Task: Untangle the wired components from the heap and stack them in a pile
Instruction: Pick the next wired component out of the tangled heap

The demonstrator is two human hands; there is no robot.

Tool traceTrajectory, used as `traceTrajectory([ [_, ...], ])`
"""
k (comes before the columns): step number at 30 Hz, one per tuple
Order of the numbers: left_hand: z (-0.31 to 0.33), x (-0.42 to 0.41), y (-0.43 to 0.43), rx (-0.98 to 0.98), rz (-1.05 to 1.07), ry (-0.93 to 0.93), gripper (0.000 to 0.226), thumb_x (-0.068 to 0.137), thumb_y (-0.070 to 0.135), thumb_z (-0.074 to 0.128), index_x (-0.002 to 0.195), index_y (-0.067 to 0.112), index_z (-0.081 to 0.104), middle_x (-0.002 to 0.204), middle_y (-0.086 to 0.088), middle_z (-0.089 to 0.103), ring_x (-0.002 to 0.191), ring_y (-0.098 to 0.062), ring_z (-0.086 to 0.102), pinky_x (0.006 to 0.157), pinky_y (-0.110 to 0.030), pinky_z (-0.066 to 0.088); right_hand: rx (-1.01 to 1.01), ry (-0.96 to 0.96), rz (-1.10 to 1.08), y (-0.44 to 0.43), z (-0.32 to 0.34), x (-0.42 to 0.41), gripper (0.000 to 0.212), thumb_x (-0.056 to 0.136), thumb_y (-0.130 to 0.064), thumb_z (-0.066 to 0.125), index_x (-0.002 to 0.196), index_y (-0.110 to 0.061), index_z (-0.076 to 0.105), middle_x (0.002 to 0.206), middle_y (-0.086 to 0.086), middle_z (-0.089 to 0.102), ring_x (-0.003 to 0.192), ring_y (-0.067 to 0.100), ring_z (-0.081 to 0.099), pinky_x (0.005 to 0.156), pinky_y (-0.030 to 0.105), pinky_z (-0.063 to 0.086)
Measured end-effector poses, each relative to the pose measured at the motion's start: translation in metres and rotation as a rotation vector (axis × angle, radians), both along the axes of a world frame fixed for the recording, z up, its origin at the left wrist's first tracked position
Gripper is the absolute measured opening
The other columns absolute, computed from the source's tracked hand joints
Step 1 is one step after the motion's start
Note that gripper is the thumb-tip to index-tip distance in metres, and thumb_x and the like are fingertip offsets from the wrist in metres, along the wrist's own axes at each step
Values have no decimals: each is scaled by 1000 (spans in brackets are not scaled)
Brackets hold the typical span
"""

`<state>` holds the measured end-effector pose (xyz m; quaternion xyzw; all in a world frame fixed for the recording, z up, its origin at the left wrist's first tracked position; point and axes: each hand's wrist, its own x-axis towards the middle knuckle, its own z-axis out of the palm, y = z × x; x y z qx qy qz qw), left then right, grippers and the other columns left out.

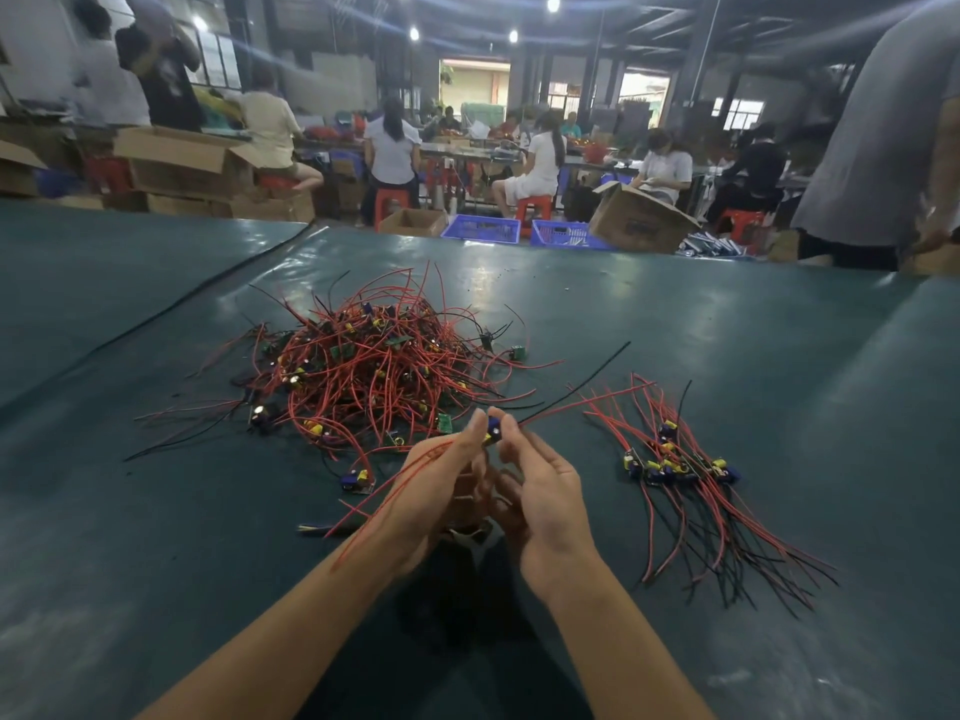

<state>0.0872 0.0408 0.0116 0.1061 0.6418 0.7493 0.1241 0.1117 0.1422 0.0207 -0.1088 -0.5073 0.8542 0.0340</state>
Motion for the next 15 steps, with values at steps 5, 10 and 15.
traceTrajectory([
  [5,4,-3,-2,-30,102,75,49,76,57,58,45,20,64,49,1,59,43,-12,54,47,-18,45,42,-31,1,2,-4,0,13,88,-28,68,88,-24,81,87,2,73,77,22,58,70,35,54],
  [10,2,-7,-3,-48,99,138,54,93,36,57,46,8,59,46,-6,54,41,-12,49,49,-19,43,60,-160,-176,21,-2,-9,15,88,-31,69,80,-26,81,69,-16,55,60,8,38,46,19,36],
  [15,5,-5,-5,-39,25,123,52,86,41,61,43,13,56,47,-7,55,42,-13,48,48,-20,44,-82,-127,-277,48,-4,-18,15,95,-26,61,91,-19,73,70,-7,41,31,4,27,31,15,23],
])
